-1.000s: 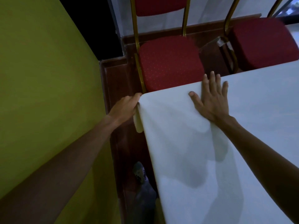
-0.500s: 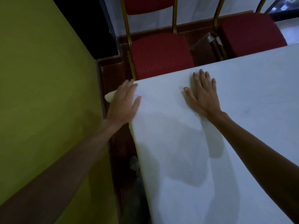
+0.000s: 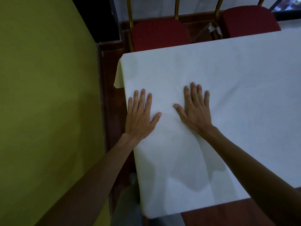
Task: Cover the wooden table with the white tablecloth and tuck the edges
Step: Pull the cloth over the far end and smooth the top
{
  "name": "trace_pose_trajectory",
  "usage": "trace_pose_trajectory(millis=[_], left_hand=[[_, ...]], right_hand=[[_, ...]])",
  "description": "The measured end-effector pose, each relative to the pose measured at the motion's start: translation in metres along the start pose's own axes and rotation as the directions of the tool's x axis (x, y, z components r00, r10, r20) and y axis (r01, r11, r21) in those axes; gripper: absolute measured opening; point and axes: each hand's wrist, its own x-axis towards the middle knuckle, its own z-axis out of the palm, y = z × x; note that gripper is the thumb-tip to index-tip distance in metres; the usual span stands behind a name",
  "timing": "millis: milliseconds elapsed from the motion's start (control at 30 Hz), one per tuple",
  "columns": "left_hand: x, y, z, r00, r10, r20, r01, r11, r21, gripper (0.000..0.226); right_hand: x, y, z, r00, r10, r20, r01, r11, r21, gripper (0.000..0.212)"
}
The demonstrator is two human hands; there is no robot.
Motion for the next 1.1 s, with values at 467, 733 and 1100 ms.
trace_pose_trajectory(millis=[467,733,1100], left_hand=[[-0.266,0.092,0.010,0.985,-0.012,0.174,0.010,1.000,0.015,0.067],[-0.318,0.118,-0.028,0.949,-0.005,0.314,-0.015,0.998,0.062,0.069],[-0.298,0.201,-0.044,0.917,0.033,0.397,-0.031,0.999,-0.013,0.078]], right_hand=[[-0.274,-0.076,0.044,0.995,-0.083,0.055,0.078,0.992,0.102,0.073],[-0.365,-0.052,0.004,0.949,-0.111,0.295,0.077,0.989,0.124,0.072],[-0.360,-0.001,-0.056,0.925,-0.081,0.371,0.037,0.991,0.126,0.068]])
